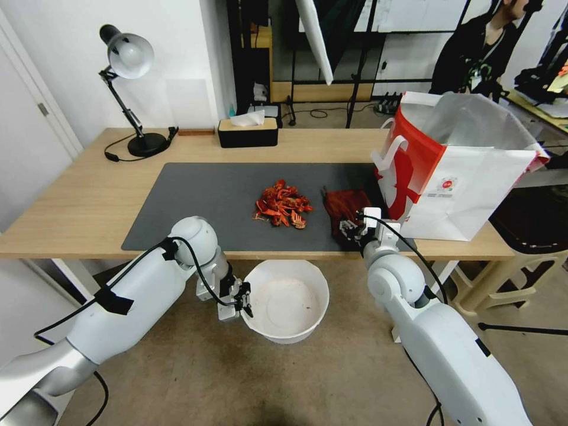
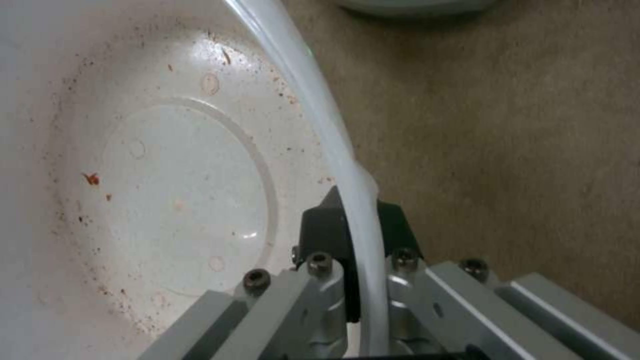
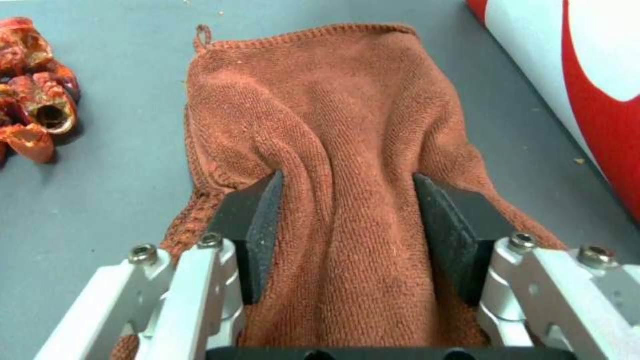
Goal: Sweep shrimp from table into container with towel, then put container into takeout bag.
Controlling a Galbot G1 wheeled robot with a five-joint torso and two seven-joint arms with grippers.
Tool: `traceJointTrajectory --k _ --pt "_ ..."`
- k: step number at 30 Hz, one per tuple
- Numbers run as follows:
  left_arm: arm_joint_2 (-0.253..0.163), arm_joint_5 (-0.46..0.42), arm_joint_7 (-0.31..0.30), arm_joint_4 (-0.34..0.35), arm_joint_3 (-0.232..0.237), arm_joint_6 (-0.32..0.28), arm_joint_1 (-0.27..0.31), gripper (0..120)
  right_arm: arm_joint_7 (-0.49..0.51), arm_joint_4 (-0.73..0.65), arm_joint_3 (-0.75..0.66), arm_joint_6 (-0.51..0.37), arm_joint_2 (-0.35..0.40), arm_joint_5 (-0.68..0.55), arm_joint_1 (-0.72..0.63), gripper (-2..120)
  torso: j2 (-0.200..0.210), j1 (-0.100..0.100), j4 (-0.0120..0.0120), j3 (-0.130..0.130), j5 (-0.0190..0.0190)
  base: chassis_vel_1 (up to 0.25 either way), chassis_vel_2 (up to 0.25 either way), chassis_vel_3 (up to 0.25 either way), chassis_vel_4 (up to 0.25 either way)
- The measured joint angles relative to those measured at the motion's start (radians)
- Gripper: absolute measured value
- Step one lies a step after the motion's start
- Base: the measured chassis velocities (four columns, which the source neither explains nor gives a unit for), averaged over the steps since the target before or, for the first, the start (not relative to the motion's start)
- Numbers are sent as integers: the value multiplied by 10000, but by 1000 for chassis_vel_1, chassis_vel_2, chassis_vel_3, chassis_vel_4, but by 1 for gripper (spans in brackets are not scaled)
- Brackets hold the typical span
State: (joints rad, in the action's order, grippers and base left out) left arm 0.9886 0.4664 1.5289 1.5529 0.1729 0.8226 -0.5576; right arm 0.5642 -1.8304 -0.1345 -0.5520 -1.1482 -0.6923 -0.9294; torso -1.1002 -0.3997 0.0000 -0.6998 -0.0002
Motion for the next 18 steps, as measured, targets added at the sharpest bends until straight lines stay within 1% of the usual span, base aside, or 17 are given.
traceJointTrajectory --k 2,4,5,6,9,10,13,14,15,16,17,18 --pt "6 -14 0 0 -6 0 9 0 43 -24 -15 -59 5 -54 -12 50 0 0 1 0 1 0 0 0 0" --pt "14 -27 0 -3 -10 0 31 0 99 -61 -40 -142 22 -114 -31 47 1 0 2 0 1 0 0 0 0" --pt "17 -29 0 -5 -12 0 38 0 128 -75 -57 -176 30 -145 -41 42 0 0 1 0 1 0 0 0 0" --pt "17 -29 0 -5 -12 0 38 0 128 -75 -57 -176 30 -145 -41 42 0 0 1 0 1 0 0 0 0" --pt "27 -51 0 -7 -13 0 43 0 229 -133 -111 -226 64 -259 -84 32 0 0 0 -1 1 0 0 0 0" --pt "27 -51 0 -7 -13 0 43 0 229 -133 -111 -226 64 -259 -84 32 0 0 0 -1 1 0 0 0 0" --pt "52 -76 0 -8 -18 0 43 0 259 -186 -134 -243 90 -289 -132 17 2 0 0 -1 1 0 0 0 0" --pt "52 -76 0 -8 -18 0 43 0 259 -186 -134 -243 90 -289 -132 17 2 0 0 -1 1 0 0 0 0" --pt "53 -89 0 -7 -20 0 45 0 267 -212 -135 -243 95 -290 -150 12 3 0 1 -1 3 0 0 0 0" --pt "53 -93 0 -5 -21 0 46 0 269 -225 -136 -243 99 -291 -154 9 3 0 1 -2 3 0 0 0 0" --pt "53 -93 0 -5 -21 0 46 0 269 -225 -136 -243 99 -291 -154 9 3 0 1 -2 3 0 0 0 0" --pt "48 -103 0 1 -23 0 50 0 274 -263 -137 -237 112 -292 -166 4 3 -2 1 -2 3 0 0 0 0"
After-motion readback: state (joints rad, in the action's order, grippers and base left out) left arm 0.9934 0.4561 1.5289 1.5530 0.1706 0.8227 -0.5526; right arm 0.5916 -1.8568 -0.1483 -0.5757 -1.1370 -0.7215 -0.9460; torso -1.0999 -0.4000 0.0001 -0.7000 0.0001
